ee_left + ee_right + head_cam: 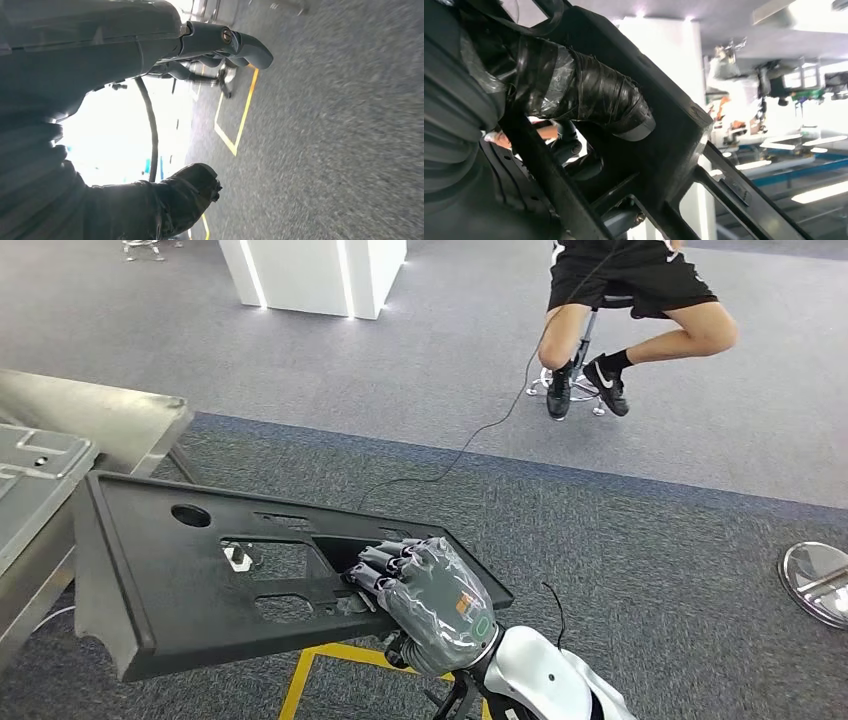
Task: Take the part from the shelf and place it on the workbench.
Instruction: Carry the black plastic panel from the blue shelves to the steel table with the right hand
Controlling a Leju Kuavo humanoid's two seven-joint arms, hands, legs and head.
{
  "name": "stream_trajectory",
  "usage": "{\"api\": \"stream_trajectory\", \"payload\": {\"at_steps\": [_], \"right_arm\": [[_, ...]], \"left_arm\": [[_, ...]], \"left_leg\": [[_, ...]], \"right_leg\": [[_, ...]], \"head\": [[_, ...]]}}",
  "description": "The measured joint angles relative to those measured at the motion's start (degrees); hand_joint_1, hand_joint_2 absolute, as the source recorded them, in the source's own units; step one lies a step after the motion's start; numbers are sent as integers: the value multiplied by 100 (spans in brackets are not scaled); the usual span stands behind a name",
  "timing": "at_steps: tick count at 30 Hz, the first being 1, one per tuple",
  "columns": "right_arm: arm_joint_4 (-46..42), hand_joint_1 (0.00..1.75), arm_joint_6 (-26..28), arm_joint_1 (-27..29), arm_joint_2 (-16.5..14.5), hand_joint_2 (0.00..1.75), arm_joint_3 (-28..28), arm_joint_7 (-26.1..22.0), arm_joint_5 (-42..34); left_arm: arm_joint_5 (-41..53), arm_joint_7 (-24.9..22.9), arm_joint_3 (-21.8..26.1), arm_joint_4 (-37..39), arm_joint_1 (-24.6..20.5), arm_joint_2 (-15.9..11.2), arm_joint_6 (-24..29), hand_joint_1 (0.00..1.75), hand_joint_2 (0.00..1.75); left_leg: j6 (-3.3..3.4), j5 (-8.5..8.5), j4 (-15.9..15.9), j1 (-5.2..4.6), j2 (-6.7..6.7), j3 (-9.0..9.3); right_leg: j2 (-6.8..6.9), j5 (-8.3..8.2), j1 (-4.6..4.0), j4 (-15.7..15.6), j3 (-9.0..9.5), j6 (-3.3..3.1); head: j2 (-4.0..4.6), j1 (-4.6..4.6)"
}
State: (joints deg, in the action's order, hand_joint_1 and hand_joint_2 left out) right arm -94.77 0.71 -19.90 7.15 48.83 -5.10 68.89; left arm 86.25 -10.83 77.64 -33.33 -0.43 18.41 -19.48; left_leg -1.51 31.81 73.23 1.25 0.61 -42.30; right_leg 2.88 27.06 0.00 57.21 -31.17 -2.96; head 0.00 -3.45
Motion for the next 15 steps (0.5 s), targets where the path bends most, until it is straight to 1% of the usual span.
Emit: {"api": "stream_trajectory", "payload": {"at_steps": [1,2,3,4,5,6,7,8,9,10,11,12,13,14,15], "right_arm": [[2,175,5,18,2,175,5,14,40],[2,175,10,33,8,175,10,34,85],[2,175,16,48,18,175,13,59,130],[2,175,25,64,37,175,14,88,173],[2,175,32,87,67,175,12,121,210],[-3,175,40,121,107,175,3,154,242],[-12,175,50,169,157,175,-17,181,276],[-29,175,61,226,211,175,-51,204,309],[-54,175,78,288,271,175,-101,224,343],[-85,175,101,359,338,175,-163,235,376],[-124,175,126,448,417,175,-234,242,412],[-164,175,145,558,506,175,-310,245,458],[-202,175,160,695,596,175,-385,244,515],[-239,175,166,846,680,175,-462,244,579],[-275,175,167,992,751,175,-534,242,636]], "left_arm": [[0,18,-1,0,12,-10,1,0,175],[0,42,-2,0,27,-22,1,0,175],[0,68,-3,0,39,-32,-4,0,175],[0,94,-5,0,48,-38,-17,0,175],[0,116,-9,0,57,-42,-37,0,175],[0,137,-12,0,72,-43,-61,0,175],[0,162,-18,0,97,-42,-92,0,175],[0,187,-28,-2,131,-38,-127,0,175],[0,205,-44,-6,170,-28,-170,0,175],[0,188,-74,-16,205,-14,-218,0,175],[0,127,-134,-33,235,1,-262,0,175],[0,49,-217,-52,263,16,-293,0,175],[0,-22,-315,-75,283,28,-311,0,175],[0,-68,-405,-99,299,40,-319,0,175],[0,-79,-467,-122,317,58,-325,0,175]], "left_leg": [[-23,-51,-28,8,-24,53],[-43,-191,-277,17,-68,223],[-57,-357,-675,25,-156,468],[-52,-470,-1041,14,-266,691],[-21,-535,-1303,5,-336,841],[22,-547,-1433,-6,-371,909],[73,-531,-1445,-22,-347,908],[120,-537,-1449,-20,-279,900],[158,-544,-1455,-16,-229,899],[195,-553,-1463,-9,-178,899],[232,-568,-1471,0,-124,897],[263,-582,-1475,5,-66,887],[286,-593,-1475,1,3,869],[302,-603,-1474,-6,83,850],[311,-612,-1473,-15,169,836]], "right_leg": [[89,3,4,10,-10,7],[171,12,12,25,-15,21],[246,30,20,52,-16,48],[311,56,13,86,-24,87],[367,82,3,120,-28,126],[419,102,-13,147,-25,163],[464,113,-27,158,-18,193],[509,119,-24,160,1,218],[490,143,-9,175,18,254],[372,215,11,249,1,289],[197,355,32,437,-70,321],[-6,545,49,739,-201,346],[-164,748,53,1121,-382,355],[-238,901,55,1492,-567,355],[-269,949,53,1723,-692,346]], "head": [[0,1],[0,0],[0,1],[0,-1],[0,2],[0,5],[0,7],[0,12],[0,10],[-1,10],[-1,10],[-1,11],[-1,11],[0,11],[0,11]]}}
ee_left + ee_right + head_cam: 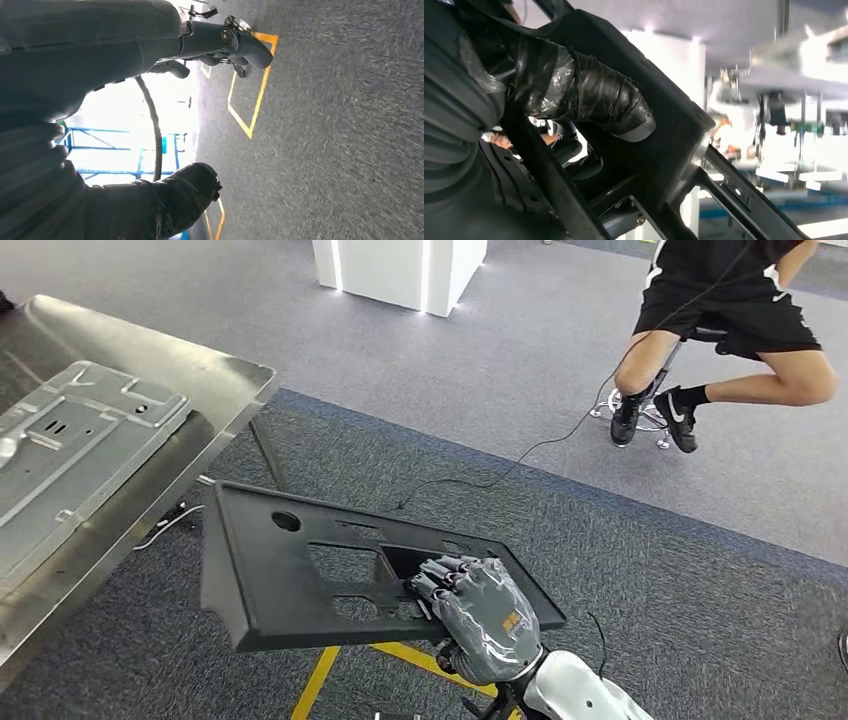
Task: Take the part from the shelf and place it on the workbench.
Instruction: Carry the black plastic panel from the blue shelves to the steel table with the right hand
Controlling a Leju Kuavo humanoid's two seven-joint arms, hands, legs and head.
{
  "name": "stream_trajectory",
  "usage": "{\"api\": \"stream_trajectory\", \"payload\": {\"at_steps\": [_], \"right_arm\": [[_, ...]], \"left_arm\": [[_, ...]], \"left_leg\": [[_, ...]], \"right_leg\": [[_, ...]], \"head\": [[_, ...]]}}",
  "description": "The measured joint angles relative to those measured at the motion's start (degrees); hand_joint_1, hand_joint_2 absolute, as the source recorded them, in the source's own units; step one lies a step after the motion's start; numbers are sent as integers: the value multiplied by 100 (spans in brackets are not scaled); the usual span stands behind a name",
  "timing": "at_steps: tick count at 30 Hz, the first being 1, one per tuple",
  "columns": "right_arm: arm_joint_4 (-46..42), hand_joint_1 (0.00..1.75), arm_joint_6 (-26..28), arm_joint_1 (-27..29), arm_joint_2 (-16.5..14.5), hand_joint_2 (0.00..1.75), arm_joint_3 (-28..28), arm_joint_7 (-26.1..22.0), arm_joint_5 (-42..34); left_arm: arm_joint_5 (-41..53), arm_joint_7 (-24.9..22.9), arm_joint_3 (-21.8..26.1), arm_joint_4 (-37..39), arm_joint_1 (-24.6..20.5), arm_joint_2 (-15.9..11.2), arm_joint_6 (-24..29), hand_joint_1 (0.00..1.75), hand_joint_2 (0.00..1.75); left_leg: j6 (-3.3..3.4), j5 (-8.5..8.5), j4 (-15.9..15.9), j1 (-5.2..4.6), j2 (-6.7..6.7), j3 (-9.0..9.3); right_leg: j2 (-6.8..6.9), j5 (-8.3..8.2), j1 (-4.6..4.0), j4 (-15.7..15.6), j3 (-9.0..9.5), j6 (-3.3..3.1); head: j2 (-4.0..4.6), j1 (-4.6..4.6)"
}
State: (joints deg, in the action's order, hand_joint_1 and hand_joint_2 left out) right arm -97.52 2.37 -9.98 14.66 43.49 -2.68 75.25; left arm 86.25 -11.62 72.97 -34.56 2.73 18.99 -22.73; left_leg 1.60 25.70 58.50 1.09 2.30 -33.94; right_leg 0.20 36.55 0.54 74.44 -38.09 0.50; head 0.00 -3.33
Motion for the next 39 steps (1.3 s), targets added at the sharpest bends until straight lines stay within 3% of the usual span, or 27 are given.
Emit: {"api": "stream_trajectory", "payload": {"at_steps": [1,2,3,5,7,9,11,13,15,16,17,19,20,22,24,25,27,29,30,31,32,33,35,37,39], "right_arm": [[-43,175,2,131,61,175,-75,-1,49],[-95,175,1,236,116,175,-152,-3,89],[-152,175,-7,315,165,175,-230,-8,121],[-262,175,-43,431,260,175,-390,-29,166],[-347,175,-108,510,330,175,-539,-58,170],[-418,175,-176,540,378,175,-654,-75,147],[-493,175,-252,557,447,175,-744,-71,131],[-579,175,-360,578,581,175,-825,-42,145],[-646,175,-482,577,772,175,-914,-9,196],[-666,175,-541,564,871,175,-969,1,228],[-681,175,-591,546,970,175,-1033,5,254],[-710,175,-647,510,1142,175,-1166,6,282],[-724,175,-656,490,1211,175,-1227,5,287],[-753,175,-657,460,1316,175,-1312,3,294],[-778,175,-658,437,1373,175,-1350,2,296],[-787,175,-658,427,1390,175,-1363,3,296],[-802,175,-676,410,1431,175,-1397,11,304],[-809,175,-806,388,1515,175,-1421,52,343],[-803,175,-916,370,1594,175,-1426,84,376],[-789,175,-1029,337,1693,175,-1430,114,415],[-767,175,-1132,279,1807,175,-1440,138,469],[-739,175,-1218,195,1925,175,-1457,155,534],[-671,175,-1368,-29,2149,175,-1493,165,671],[-598,175,-1482,-247,2354,175,-1501,161,790],[-544,175,-1549,-418,2482,175,-1480,185,903]], "left_arm": [[0,-2,-38,-27,17,16,-9,0,175],[0,-3,-58,-51,35,35,-18,0,175],[0,-4,-76,-72,53,53,-26,0,175],[0,-5,-113,-104,73,96,-32,0,175],[0,-5,-137,-128,75,131,-41,0,175],[0,-3,-142,-143,74,153,-48,0,175],[0,12,-138,-159,66,163,-31,0,175],[0,29,-106,-173,31,159,-4,0,175],[0,21,-49,-175,-5,154,9,0,175],[0,9,-20,-176,-10,150,11,0,175],[0,-3,4,-176,-9,146,14,0,175],[0,-18,37,-176,-7,138,16,0,175],[0,-21,47,-177,-8,136,17,0,175],[0,-25,67,-178,-14,136,17,0,175],[0,-25,92,-179,-16,137,18,0,175],[0,-25,106,-179,-13,137,19,0,175],[0,-28,131,-180,-12,137,20,0,175],[0,-20,148,-183,-29,138,22,0,175],[0,-11,156,-183,-41,140,27,0,175],[0,-2,167,-183,-51,142,34,0,175],[0,6,185,-183,-57,143,48,0,175],[0,16,210,-182,-62,144,70,0,175],[0,47,273,-180,-86,151,129,0,175],[0,72,319,-174,-116,161,191,0,175],[0,73,328,-166,-112,163,238,0,175]], "left_leg": [[5,-7,1,-9,90,-7],[5,-12,2,-19,177,-7],[3,-18,2,-26,254,-4],[-17,-38,3,-16,384,-14],[-69,-70,-8,25,512,-50],[-136,-101,-29,40,598,-73],[-174,24,138,0,337,-152],[-209,387,732,-18,-35,-424],[-263,673,1367,7,-157,-707],[-288,672,1452,19,-183,-724],[-310,565,1308,31,-219,-618],[-333,260,572,37,-395,-180],[-313,159,245,27,-484,2],[-225,126,-2,1,-548,123],[-135,102,12,-7,-422,105],[-102,89,-7,0,-365,110],[-38,57,-44,21,-264,124],[3,33,-49,18,-159,100],[16,23,-45,10,-87,80],[24,15,-40,1,-7,65],[28,9,-34,-5,83,57],[26,5,-28,-9,170,59],[9,-7,-19,-17,321,59],[-37,-35,-8,-3,461,9],[-113,-77,-18,16,607,-65]], "right_leg": [[-18,-72,-6,26,-29,-21],[-48,-254,-18,-179,53,-58],[-127,-496,-33,-557,218,-108],[-445,-829,-56,-1293,538,-223],[-601,-891,-80,-1560,647,-283],[-442,-934,-76,-1655,688,-296],[-259,-998,-36,-1805,763,-311],[-51,-1024,-23,-1871,792,-314],[165,-1016,-22,-1857,771,-305],[264,-1008,-17,-1843,760,-294],[352,-996,-8,-1820,752,-274],[506,-949,13,-1749,740,-204],[575,-918,8,-1701,734,-158],[687,-876,-18,-1639,727,-77],[782,-865,-21,-1632,748,-25],[737,-832,-3,-1613,759,3],[430,-593,37,-1314,644,52],[97,-210,55,-579,288,74],[37,-90,53,-215,99,75],[9,-77,51,-8,-17,68],[-12,-185,47,-26,-27,51],[-49,-390,42,-271,75,25],[-309,-811,35,-1038,412,-46],[-519,-936,23,-1496,602,-94],[-434,-905,14,-1590,635,-113]], "head": [[0,-1],[0,0],[0,-1],[-1,-1],[-1,7],[0,15],[0,-1],[0,-21],[0,-26],[0,-26],[0,-26],[0,-26],[0,-25],[-1,-22],[-1,-21],[0,-19],[-1,-13],[-1,-8],[-1,-7],[-1,-8],[0,-8],[0,-7],[0,-10],[-1,-9],[-1,-5]]}}
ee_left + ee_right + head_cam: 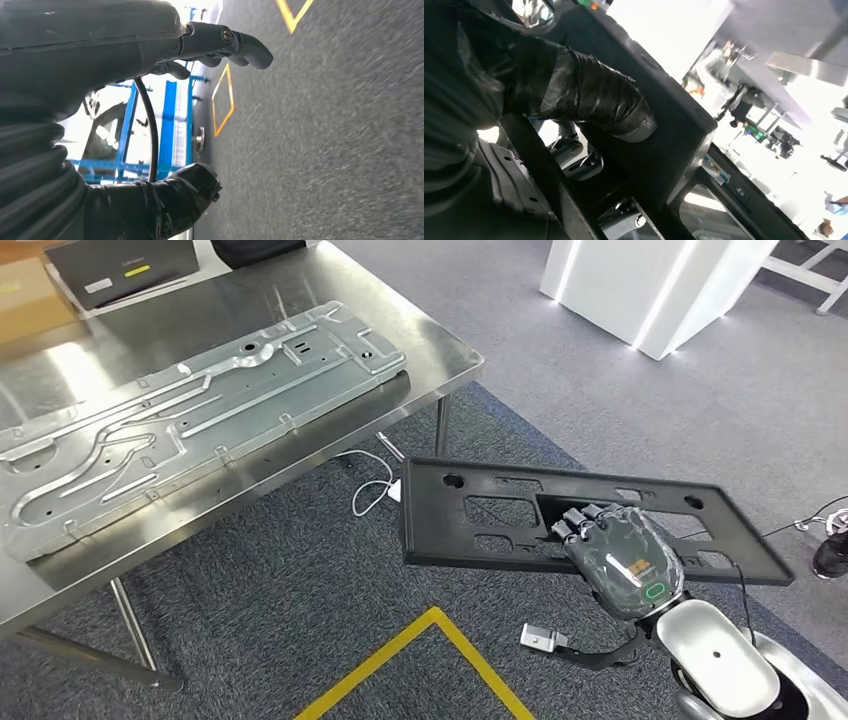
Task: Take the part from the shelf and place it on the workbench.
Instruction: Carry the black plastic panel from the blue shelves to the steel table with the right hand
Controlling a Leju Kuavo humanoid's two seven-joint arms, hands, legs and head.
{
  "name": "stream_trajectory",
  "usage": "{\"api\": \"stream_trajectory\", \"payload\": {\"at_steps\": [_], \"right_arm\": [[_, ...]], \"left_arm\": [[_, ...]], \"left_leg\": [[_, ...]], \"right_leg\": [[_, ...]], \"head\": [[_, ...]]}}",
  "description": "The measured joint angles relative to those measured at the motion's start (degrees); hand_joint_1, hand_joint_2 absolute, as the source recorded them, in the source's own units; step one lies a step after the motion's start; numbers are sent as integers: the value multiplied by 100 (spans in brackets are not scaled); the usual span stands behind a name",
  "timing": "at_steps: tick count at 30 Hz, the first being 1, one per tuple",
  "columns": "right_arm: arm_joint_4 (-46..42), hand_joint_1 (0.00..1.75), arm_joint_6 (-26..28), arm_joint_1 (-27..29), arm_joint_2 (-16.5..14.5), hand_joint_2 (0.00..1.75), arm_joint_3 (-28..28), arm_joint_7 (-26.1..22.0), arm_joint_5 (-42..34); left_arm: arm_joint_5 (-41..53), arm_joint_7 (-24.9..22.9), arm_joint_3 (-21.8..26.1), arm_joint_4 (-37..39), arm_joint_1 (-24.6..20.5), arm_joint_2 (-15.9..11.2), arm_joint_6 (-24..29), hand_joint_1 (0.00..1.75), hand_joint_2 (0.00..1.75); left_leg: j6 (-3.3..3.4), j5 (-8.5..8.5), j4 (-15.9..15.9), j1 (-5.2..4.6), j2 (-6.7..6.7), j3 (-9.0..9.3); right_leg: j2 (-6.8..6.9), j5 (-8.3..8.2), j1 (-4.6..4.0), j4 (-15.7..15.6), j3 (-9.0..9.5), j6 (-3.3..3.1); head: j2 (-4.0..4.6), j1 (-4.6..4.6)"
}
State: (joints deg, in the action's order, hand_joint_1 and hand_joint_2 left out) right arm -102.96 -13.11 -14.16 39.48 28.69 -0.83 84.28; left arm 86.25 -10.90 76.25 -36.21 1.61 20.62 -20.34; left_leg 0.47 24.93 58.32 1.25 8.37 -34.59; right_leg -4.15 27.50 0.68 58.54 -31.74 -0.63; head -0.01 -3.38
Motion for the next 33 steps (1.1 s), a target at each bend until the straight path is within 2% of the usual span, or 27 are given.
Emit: {"api": "stream_trajectory", "payload": {"at_steps": [1,2,4,6,7,8,9,10,12,13,14,15,16,17,18,20,21,22,23,24,25,26,27,29,31,32,33], "right_arm": [[15,175,-23,-70,24,175,19,34,62],[22,175,-42,-126,34,175,37,77,123],[27,175,-67,-194,52,175,74,187,267],[28,175,-79,-222,71,175,110,279,404],[28,175,-88,-238,76,175,132,309,453],[28,175,-99,-257,78,175,153,325,479],[27,175,-108,-277,81,175,171,335,492],[27,175,-115,-294,83,175,183,344,501],[26,175,-119,-322,91,175,193,360,512],[26,175,-120,-338,95,175,197,365,516],[26,175,-121,-355,100,175,202,367,519],[25,175,-123,-376,104,175,208,367,521],[21,175,-127,-394,108,175,213,368,526],[16,175,-134,-411,115,175,216,366,532],[9,175,-148,-427,130,175,220,362,539],[0,175,-199,-439,169,175,238,353,549],[-1,175,-233,-438,186,175,255,350,551],[-1,175,-273,-436,194,175,274,350,550],[-2,175,-310,-441,198,175,293,350,550],[-4,175,-345,-456,199,175,308,350,549],[-13,175,-370,-474,204,175,318,354,549],[-29,175,-373,-490,212,175,323,361,549],[-51,175,-350,-497,223,175,325,374,550],[-95,175,-244,-507,239,175,330,410,551],[-123,175,-97,-575,213,175,362,452,551],[-127,175,-32,-654,173,175,410,473,551],[-120,175,24,-765,94,175,494,507,552]], "left_arm": [[0,-8,-4,3,9,0,16,0,175],[0,-18,-10,4,14,-1,27,0,175],[0,-31,-26,4,4,-3,42,0,175],[0,-31,-42,10,-7,-3,63,0,175],[0,-30,-45,15,-5,-3,76,0,175],[0,-30,-47,19,0,-3,87,0,175],[0,-30,-47,21,4,-3,94,0,175],[0,-30,-47,23,6,-3,100,0,175],[0,-28,-49,27,3,-4,103,0,175],[0,-28,-51,30,4,-4,105,0,175],[0,-27,-52,34,8,-4,105,0,175],[0,-31,-55,38,16,-3,108,0,175],[0,-38,-60,41,28,-1,112,0,175],[0,-49,-72,43,38,1,115,0,175],[0,-63,-91,43,40,3,119,0,175],[0,-86,-143,45,33,7,120,0,175],[0,-92,-163,46,30,7,121,0,175],[0,-95,-177,47,33,8,122,0,175],[0,-94,-184,48,38,9,123,0,175],[0,-90,-189,48,43,9,125,0,175],[0,-84,-193,48,45,11,126,0,175],[0,-79,-198,48,45,13,128,0,175],[0,-78,-202,48,41,14,131,0,175],[0,-79,-209,48,48,16,135,0,175],[0,-86,-219,49,76,20,118,0,175],[0,-92,-233,48,91,21,92,0,175],[0,-96,-263,43,101,21,54,0,175]], "left_leg": [[-32,6,21,-10,-60,-31],[-56,60,100,-29,-201,-78],[-81,359,599,-55,-613,-311],[-108,693,1319,-46,-775,-655],[-120,740,1525,-42,-792,-745],[-127,679,1516,-40,-804,-724],[-123,525,1280,-43,-834,-583],[-103,331,885,-51,-919,-359],[-27,104,191,-103,-1147,22],[12,73,28,-128,-1207,100],[45,81,-13,-150,-1194,105],[78,61,-28,-145,-1115,92],[107,42,-51,-130,-1051,97],[138,21,-78,-110,-988,107],[168,-3,-106,-87,-931,115],[205,-32,-120,-70,-809,105],[213,-39,-115,-70,-740,92],[215,-44,-107,-71,-664,82],[214,-48,-93,-71,-586,74],[209,-50,-74,-70,-505,70],[201,-48,-50,-70,-424,66],[186,-47,-26,-70,-346,55],[162,-49,4,-71,-272,32],[83,-81,28,-55,-130,-45],[-7,-120,25,-40,-36,-124],[-40,-93,68,-47,-125,-160],[-67,-2,201,-58,-283,-233]], "right_leg": [[92,-13,10,-40,22,-15],[178,-32,23,-80,46,-34],[372,-58,33,-134,79,-75],[562,-51,14,-127,73,-99],[659,-45,6,-121,71,-103],[749,-37,2,-113,72,-102],[835,-27,-1,-105,78,-93],[915,-12,-4,-95,89,-79],[1052,22,-31,-71,103,-33],[1114,34,-46,-62,108,-8],[1174,41,-59,-58,113,17],[1235,45,-61,-61,127,43],[1231,66,-50,-53,141,74],[1111,125,-31,2,133,106],[926,247,-10,160,76,137],[533,623,21,819,-218,184],[458,786,25,1204,-403,198],[434,854,27,1475,-536,209],[427,803,32,1544,-576,213],[412,635,40,1369,-499,210],[347,402,55,1009,-331,204],[196,230,71,627,-148,192],[45,115,83,298,-7,179],[-120,99,73,60,76,151],[16,64,66,26,71,98],[94,40,76,0,76,58],[177,15,87,-29,79,13]], "head": [[0,-3],[1,-11],[1,-27],[1,-32],[1,-33],[1,-32],[1,-33],[1,-33],[1,-29],[1,-27],[1,-25],[1,-23],[1,-24],[1,-23],[1,-21],[0,-18],[0,-16],[0,-17],[1,-16],[1,-16],[1,-16],[1,-16],[1,-17],[0,-16],[0,-16],[0,-19],[0,-24]]}}
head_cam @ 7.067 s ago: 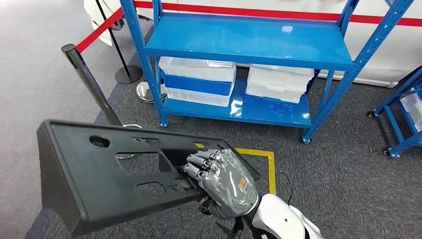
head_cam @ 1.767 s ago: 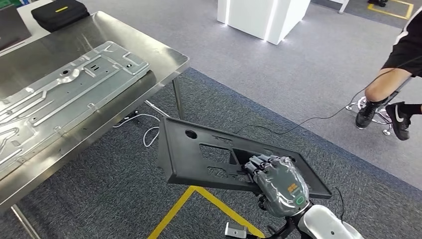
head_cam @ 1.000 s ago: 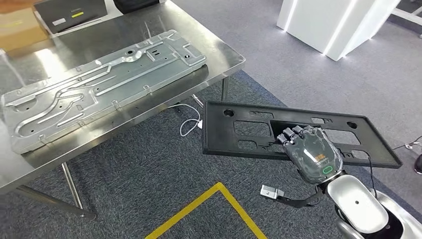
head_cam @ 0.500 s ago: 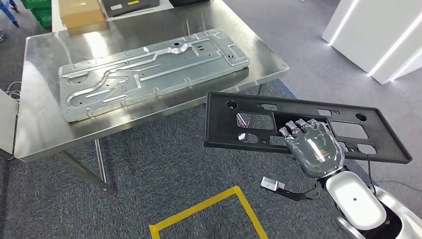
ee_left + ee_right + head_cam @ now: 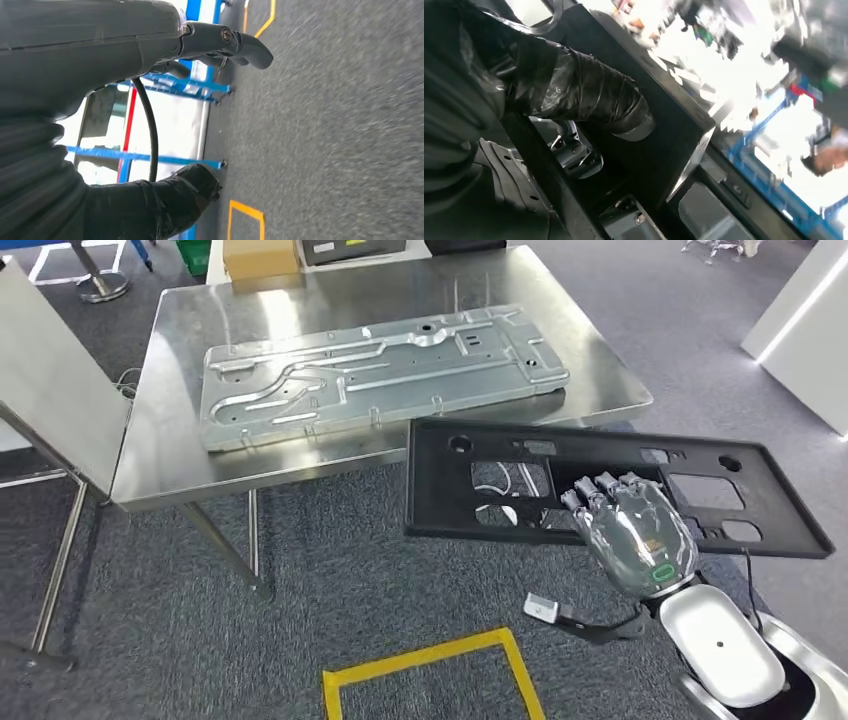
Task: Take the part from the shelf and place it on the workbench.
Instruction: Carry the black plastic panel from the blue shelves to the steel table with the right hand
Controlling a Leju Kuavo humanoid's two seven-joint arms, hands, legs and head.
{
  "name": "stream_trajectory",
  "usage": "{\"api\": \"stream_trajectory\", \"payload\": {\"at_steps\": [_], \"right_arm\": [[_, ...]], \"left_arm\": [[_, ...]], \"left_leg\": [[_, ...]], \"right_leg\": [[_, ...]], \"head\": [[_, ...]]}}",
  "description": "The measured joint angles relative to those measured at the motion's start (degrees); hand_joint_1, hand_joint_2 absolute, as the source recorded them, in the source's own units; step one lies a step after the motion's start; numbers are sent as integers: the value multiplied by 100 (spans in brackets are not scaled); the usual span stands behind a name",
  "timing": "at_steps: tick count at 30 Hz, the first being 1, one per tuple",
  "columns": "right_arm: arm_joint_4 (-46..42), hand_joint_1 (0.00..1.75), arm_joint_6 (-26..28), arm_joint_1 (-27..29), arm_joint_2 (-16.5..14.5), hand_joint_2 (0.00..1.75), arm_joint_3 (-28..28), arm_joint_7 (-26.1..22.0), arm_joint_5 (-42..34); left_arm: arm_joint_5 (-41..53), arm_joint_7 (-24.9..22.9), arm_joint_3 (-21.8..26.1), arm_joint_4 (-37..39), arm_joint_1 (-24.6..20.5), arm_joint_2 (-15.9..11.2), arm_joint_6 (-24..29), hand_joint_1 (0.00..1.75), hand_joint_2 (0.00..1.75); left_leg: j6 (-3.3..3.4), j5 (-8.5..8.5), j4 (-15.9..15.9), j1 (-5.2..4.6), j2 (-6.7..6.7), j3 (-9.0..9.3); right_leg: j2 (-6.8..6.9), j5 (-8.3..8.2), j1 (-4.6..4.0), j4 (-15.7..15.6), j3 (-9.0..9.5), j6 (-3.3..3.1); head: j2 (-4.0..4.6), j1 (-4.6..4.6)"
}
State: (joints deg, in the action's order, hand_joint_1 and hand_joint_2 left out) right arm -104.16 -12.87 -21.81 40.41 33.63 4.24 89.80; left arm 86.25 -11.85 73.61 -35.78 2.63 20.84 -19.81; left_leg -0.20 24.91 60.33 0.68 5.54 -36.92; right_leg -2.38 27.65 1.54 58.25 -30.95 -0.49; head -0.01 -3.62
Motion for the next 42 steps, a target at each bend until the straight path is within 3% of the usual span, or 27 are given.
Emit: {"api": "stream_trajectory", "payload": {"at_steps": [2,4,5,6,7,9,10,11,13,14,16,17,18,19,20,21,22,24,26,27,28,29,32,37,42], "right_arm": [[96,175,47,-302,-271,175,297,87,3],[312,175,50,-595,-627,175,695,174,4],[433,175,38,-707,-795,175,883,197,4],[546,175,24,-814,-962,175,1056,205,4],[643,175,9,-918,-1107,175,1200,195,3],[815,175,5,-1109,-1326,175,1418,154,4],[895,175,16,-1183,-1392,175,1488,127,4],[973,175,29,-1240,-1445,175,1545,106,4],[1106,175,45,-1333,-1543,175,1653,86,3],[1160,175,44,-1377,-1587,175,1702,85,3],[1252,175,25,-1458,-1655,175,1781,81,4],[1294,175,-1,-1482,-1682,175,1811,72,5],[1329,175,-30,-1493,-1711,175,1843,63,5],[1360,175,-62,-1494,-1738,175,1875,52,4],[1385,175,-88,-1492,-1763,175,1905,47,4],[1405,175,-102,-1493,-1783,175,1931,45,3],[1420,175,-112,-1498,-1801,175,1953,46,4],[1446,175,-122,-1514,-1820,175,1979,50,4],[1469,175,-122,-1526,-1835,175,1989,69,4],[1482,175,-112,-1527,-1841,175,1990,90,4],[1489,175,-91,-1531,-1848,175,1990,120,3],[1497,175,-61,-1528,-1853,175,1989,167,3],[1508,175,4,-1508,-1855,175,1978,329,5],[1512,175,31,-1422,-1836,175,1937,389,6],[1516,175,-167,-1400,-1834,175,1912,564,6]], "left_arm": [[0,19,-87,-27,8,-3,-82,0,175],[0,68,-183,-60,10,-9,-128,0,175],[0,97,-217,-79,13,-13,-140,0,175],[0,126,-242,-102,18,-17,-153,0,175],[0,149,-254,-132,24,-21,-168,0,175],[0,163,-269,-187,34,-27,-219,0,175],[0,150,-280,-207,40,-28,-245,0,175],[0,129,-292,-220,51,-28,-273,0,175],[0,30,-309,-230,82,-26,-325,0,175],[0,-55,-313,-230,94,-24,-350,0,175],[0,-249,-334,-230,96,-24,-382,0,175],[0,-317,-346,-230,87,-26,-380,0,175],[0,-359,-357,-230,74,-28,-367,0,175],[0,-382,-361,-230,64,-28,-351,0,175],[0,-399,-362,-230,57,-28,-335,0,175],[0,-411,-363,-230,57,-28,-323,0,175],[0,-421,-363,-230,59,-28,-314,0,175],[0,-428,-363,-229,60,-23,-303,0,175],[0,-437,-364,-228,57,-19,-310,0,175],[0,-444,-365,-227,60,-15,-324,0,175],[0,-452,-366,-227,67,-14,-344,0,175],[0,-463,-368,-227,76,-9,-363,0,175],[0,-512,-386,-231,114,-8,-389,0,175],[0,-556,-402,-225,131,-7,-372,0,175],[0,-549,-404,-225,109,-7,-371,0,175]], "left_leg": [[-39,361,601,-6,-364,-276],[-76,662,1281,6,-475,-581],[-88,674,1398,9,-491,-618],[-93,585,1292,9,-514,-538],[-88,424,971,7,-568,-343],[-31,146,187,-13,-805,101],[7,74,-54,-24,-880,232],[45,52,-154,-35,-906,276],[109,15,-166,-29,-765,259],[140,-5,-187,-14,-698,256],[200,-47,-228,21,-584,255],[214,-57,-230,22,-529,245],[226,-64,-226,20,-470,232],[232,-68,-219,14,-399,220],[236,-70,-209,8,-318,211],[236,-71,-197,3,-236,208],[236,-71,-187,-3,-152,211],[218,-79,-173,-5,-2,201],[158,-109,-166,31,130,146],[114,-131,-170,53,191,116],[73,-156,-197,71,252,105],[63,-172,-215,73,256,123],[135,-205,-310,48,191,196],[101,-219,-343,57,174,214],[53,-219,-345,62,154,220]], "right_leg": [[161,-25,-7,-24,-11,-59],[335,-30,-28,-14,-30,-75],[428,-30,-34,-7,-35,-76],[519,-26,-37,5,-39,-72],[608,-17,-38,18,-38,-63],[777,19,-64,47,-28,-20],[854,36,-81,55,-17,6],[923,49,-104,59,-5,34],[1043,64,-119,48,22,84],[993,101,-111,75,25,113],[677,339,-74,393,-99,160],[471,528,-58,723,-244,177],[348,709,-54,1109,-430,185],[290,817,-55,1437,-597,189],[264,816,-58,1605,-693,186],[247,698,-61,1554,-688,172],[210,487,-66,1287,-580,147],[-59,99,-71,531,-267,60],[-300,-28,-87,117,-119,-9],[-321,-21,-101,86,-115,-26],[-260,-36,-114,48,-107,-34],[-212,-42,-116,-1,-93,-9],[-160,-76,-88,-120,-52,106],[-170,-87,-110,-77,-55,50],[-192,-84,-116,-59,-63,35]], "head": [[1,-6],[1,-7],[1,-7],[1,-7],[1,-7],[0,-6],[0,-4],[0,-2],[1,-1],[1,1],[0,2],[0,3],[0,2],[1,3],[1,3],[1,3],[1,3],[1,-3],[0,-4],[-1,-4],[-1,2],[0,2],[0,-1],[0,-12],[0,-12]]}}
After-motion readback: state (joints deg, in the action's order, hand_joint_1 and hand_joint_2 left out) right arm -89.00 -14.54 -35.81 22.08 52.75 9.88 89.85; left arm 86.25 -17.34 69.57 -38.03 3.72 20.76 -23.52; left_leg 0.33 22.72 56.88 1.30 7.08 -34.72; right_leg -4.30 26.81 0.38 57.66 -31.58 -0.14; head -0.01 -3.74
